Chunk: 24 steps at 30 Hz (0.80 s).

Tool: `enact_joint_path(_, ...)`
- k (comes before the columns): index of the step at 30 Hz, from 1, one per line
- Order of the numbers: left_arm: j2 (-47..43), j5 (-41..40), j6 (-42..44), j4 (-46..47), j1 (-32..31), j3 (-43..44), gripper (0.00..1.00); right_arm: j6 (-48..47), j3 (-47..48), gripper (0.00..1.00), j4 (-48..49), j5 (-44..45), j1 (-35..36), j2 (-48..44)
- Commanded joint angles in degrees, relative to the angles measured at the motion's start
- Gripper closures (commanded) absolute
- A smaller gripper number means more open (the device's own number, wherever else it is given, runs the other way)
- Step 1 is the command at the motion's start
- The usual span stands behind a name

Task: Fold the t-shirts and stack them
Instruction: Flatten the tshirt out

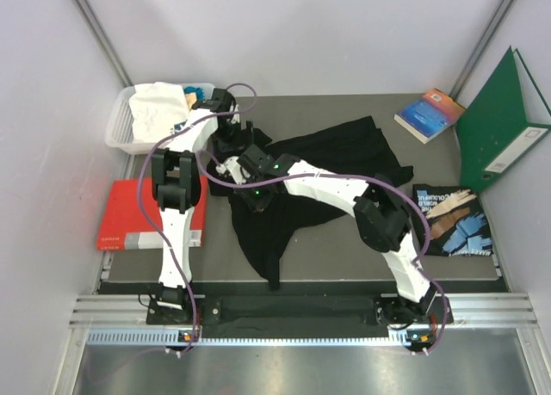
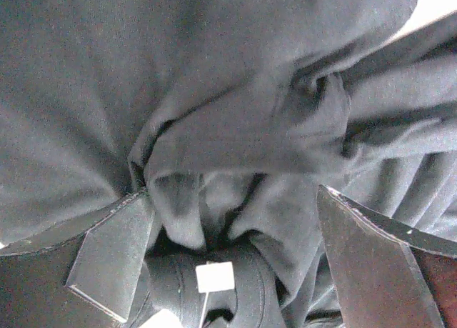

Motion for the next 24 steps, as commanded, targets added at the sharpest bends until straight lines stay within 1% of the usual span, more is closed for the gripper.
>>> enact_joint_path(1,2.8,-2.4,-1.5,-0.7,1.3,4.6,0.01,-1.3,-0.2,1.0,1.4,-2.1,2.8,3.7)
enact_joint_path(7,6.0,-4.6,-0.8,-1.3,1.6,7.3,0.01,-1.0,-4.1,1.0,1.1,-1.3,5.0,5.6)
enact_joint_path(10,8.2,-5.8,-0.3,-1.9,1.7,10.4,0.01,-1.6,-5.6,1.0,-1.4,-1.5,5.7,5.7)
enact_joint_path(14,10.5,-5.4,-0.6,-1.2,1.7,12.8,0.01,-2.3,-11.1,1.0,-5.2,-2.1,6.9,3.7)
enact_joint_path(20,13.0,-5.6,-0.8,-0.4,1.7,15.6,0.01,-2.2,-19.0,1.0,-7.5,-4.3,8.5,-0.4)
enact_joint_path(24,14.2,-6.1,-1.0,-0.1,1.7,17.1,0.01,-1.9,-19.8,1.0,-9.7,-4.0,8.5,-1.9)
